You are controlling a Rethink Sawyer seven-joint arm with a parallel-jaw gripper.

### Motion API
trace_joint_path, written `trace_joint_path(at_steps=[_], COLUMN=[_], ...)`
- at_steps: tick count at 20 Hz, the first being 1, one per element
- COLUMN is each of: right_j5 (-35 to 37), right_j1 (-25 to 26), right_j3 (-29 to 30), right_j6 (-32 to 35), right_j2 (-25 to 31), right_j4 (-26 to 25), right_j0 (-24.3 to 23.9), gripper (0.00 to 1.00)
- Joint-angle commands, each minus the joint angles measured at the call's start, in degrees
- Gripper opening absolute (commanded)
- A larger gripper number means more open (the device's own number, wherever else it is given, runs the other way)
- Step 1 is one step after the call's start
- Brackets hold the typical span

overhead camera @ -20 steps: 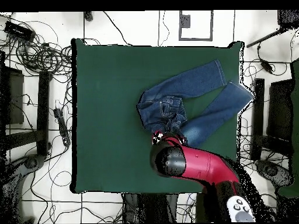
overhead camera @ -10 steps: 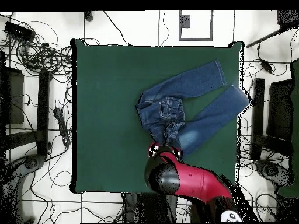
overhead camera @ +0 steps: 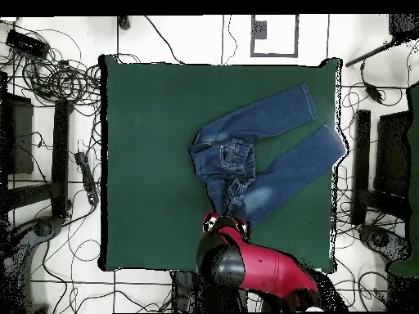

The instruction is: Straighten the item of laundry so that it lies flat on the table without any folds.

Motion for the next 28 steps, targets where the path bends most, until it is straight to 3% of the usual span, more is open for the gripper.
trace_joint_path(at_steps=[1, 7, 18, 19, 23, 28], right_j5=[-10.7, -19.0, -27.0, -27.9, -24.3, -15.2], right_j1=[5.1, 9.9, 14.4, 14.6, 11.9, 4.8], right_j3=[9.4, 12.1, 14.4, 14.8, 15.6, 15.7], right_j6=[12.5, 12.6, 15.6, 15.9, 15.7, 12.7], right_j2=[-1.1, -2.7, -3.2, -3.0, -3.0, 0.0], right_j4=[-3.0, -5.4, -2.1, -1.7, 0.6, 0.6], right_j0=[3.9, 5.3, 8.7, 8.6, 9.5, 5.5], gripper=[0.00, 0.00, 0.00, 1.00, 1.00, 1.00])
